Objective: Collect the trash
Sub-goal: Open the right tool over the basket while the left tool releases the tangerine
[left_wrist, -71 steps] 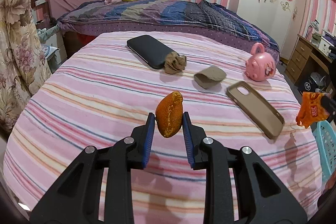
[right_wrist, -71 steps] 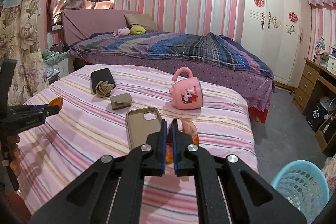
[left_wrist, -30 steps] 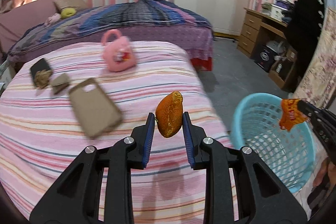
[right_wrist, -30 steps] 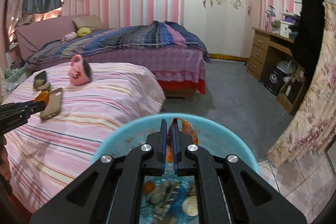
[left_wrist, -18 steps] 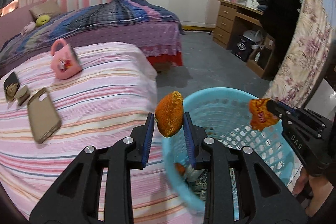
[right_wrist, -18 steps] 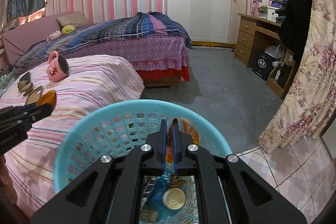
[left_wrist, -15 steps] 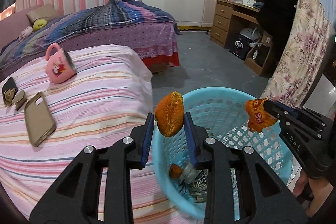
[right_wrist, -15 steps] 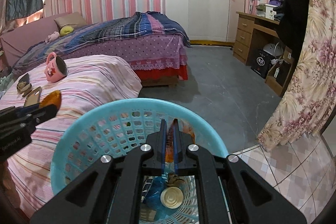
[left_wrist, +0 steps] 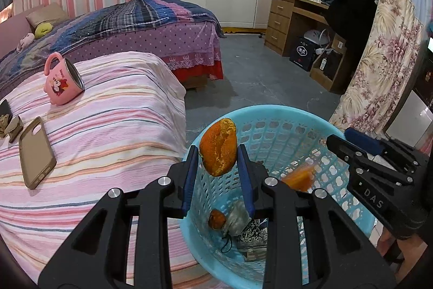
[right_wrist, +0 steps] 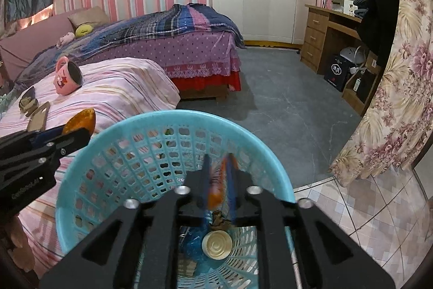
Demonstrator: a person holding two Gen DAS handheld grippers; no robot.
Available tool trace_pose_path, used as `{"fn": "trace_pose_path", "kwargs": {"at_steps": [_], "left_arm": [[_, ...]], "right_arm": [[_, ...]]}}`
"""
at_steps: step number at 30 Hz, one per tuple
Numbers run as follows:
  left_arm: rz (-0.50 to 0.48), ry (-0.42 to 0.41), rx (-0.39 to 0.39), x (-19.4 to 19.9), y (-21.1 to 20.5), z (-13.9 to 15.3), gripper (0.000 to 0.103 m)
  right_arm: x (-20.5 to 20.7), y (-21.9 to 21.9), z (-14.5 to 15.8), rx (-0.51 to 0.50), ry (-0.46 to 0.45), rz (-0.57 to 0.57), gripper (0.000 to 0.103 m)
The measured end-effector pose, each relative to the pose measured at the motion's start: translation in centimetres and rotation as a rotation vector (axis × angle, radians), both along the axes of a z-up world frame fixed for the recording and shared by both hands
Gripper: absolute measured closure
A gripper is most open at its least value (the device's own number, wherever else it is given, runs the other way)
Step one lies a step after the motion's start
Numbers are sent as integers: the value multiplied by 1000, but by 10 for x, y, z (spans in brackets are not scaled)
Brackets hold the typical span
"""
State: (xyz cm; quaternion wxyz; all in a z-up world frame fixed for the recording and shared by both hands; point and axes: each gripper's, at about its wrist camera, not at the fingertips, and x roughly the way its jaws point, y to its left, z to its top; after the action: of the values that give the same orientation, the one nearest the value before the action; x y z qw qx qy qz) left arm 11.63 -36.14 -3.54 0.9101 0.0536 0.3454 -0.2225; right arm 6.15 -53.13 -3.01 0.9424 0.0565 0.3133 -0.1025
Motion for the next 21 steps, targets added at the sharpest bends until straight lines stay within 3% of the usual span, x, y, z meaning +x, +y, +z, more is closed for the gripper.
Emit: {"fn": "trace_pose_path", "kwargs": {"at_steps": [5,7,9,11,13,15,21], "left_arm": [[-6,2,-3,0,-1,0,74],[-15,0,-3,-1,-3,0,74],[-21,-7,0,-2,-3,1,73],[-30,-15,1,-3,-3,2,63],[-26,-31,4,-4,-2,5,41],[-21,-51,4,-6,2,8,33],[8,-70,14,-4,16,10,18]], "right_arm": [[-1,1,-3,-6,-7,-23,61],[0,3,-2,-23,-17,-40,50],[-1,5,0,-34,-28,-55,33],[-3,4,1,-29,-43,-82,30],[-3,0,1,-31,-49,-102,27],[-3,-1,1,-31,-55,-124,20],[-6,-9,5,-28,-67,-169,14]]}}
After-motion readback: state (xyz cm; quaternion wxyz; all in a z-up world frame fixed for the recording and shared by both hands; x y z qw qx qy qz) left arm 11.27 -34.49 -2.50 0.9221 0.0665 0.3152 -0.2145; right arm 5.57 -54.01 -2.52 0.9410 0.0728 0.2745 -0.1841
